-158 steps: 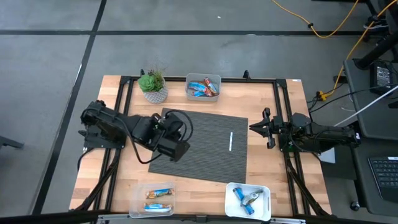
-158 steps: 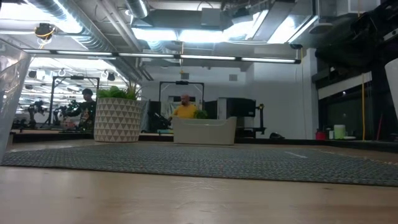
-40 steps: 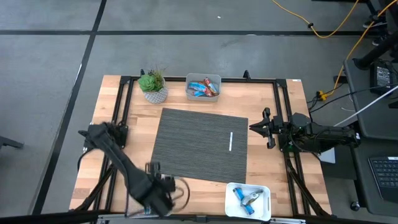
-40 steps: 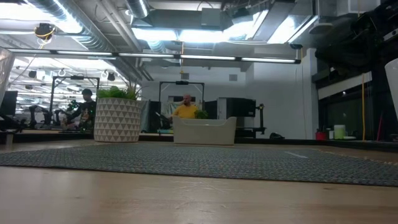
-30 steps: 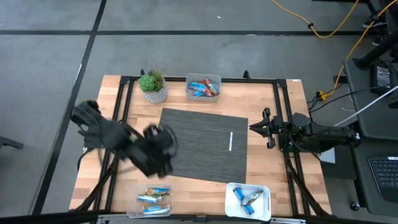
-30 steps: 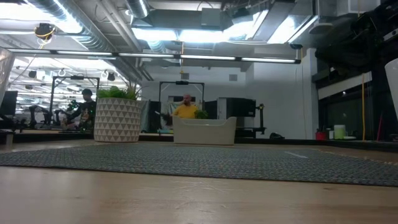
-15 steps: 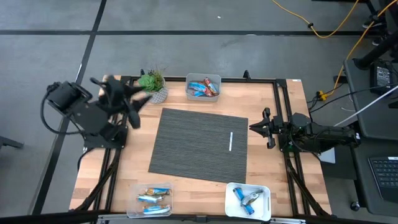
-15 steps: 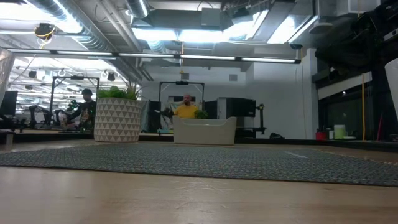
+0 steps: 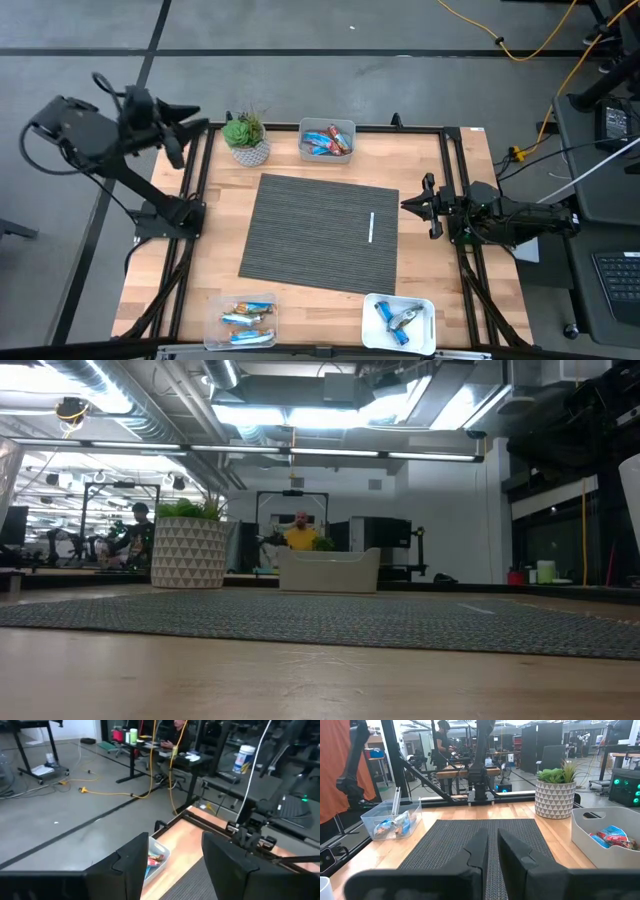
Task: Pick and place Granola Bars by type
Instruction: Return to Home Position
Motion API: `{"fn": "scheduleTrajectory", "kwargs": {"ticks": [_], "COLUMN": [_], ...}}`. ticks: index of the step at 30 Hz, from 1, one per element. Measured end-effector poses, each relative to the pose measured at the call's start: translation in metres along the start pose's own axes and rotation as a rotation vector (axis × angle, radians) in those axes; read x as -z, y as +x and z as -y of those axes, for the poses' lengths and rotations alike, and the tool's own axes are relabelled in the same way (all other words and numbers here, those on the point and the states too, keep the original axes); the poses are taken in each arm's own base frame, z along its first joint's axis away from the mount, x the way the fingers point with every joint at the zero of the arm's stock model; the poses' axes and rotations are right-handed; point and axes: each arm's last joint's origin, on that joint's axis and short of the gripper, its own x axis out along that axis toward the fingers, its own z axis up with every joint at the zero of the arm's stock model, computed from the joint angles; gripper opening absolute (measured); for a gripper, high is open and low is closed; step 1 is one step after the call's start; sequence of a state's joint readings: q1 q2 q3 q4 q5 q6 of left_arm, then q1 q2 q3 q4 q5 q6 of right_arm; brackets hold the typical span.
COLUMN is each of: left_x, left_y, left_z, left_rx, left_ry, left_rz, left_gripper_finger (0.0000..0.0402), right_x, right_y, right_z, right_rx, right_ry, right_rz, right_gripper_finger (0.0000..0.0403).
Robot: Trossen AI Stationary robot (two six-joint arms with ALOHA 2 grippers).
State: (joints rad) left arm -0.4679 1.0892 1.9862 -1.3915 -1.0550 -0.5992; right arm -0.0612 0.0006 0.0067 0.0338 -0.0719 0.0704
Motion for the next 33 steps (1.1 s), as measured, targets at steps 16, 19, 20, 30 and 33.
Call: {"fn": "scheduleTrajectory", "kwargs": {"ticks": [16, 19, 20, 30, 33], "left_x": [0.018, 0.034, 0.042, 0.142, 0.161], "left_y": [-0.038, -0.042, -0.043, -0.027, -0.018], "left_z": [-0.090, -0.109, -0.115, -0.130, -0.112], "left_rx": [0.074, 0.099, 0.100, 0.390, 0.643], "left_ry": [-0.057, -0.118, -0.149, -0.381, -0.370], "left_rz": [-0.038, -0.068, -0.071, -0.345, -0.331], "left_gripper_finger": [0.0175, 0.0176, 0.0177, 0.0177, 0.0177], "right_x": [0.000, 0.000, 0.000, 0.000, 0.000], "right_y": [0.000, 0.000, 0.000, 0.000, 0.000], "right_z": [0.000, 0.000, 0.000, 0.000, 0.000], "right_rx": [0.001, 0.001, 0.000, 0.001, 0.000], "right_ry": [0.000, 0.000, 0.000, 0.000, 0.000], "right_rz": [0.000, 0.000, 0.000, 0.000, 0.000], "right_gripper_finger": [0.0046, 0.0046, 0.0046, 0.0046, 0.0046]}}
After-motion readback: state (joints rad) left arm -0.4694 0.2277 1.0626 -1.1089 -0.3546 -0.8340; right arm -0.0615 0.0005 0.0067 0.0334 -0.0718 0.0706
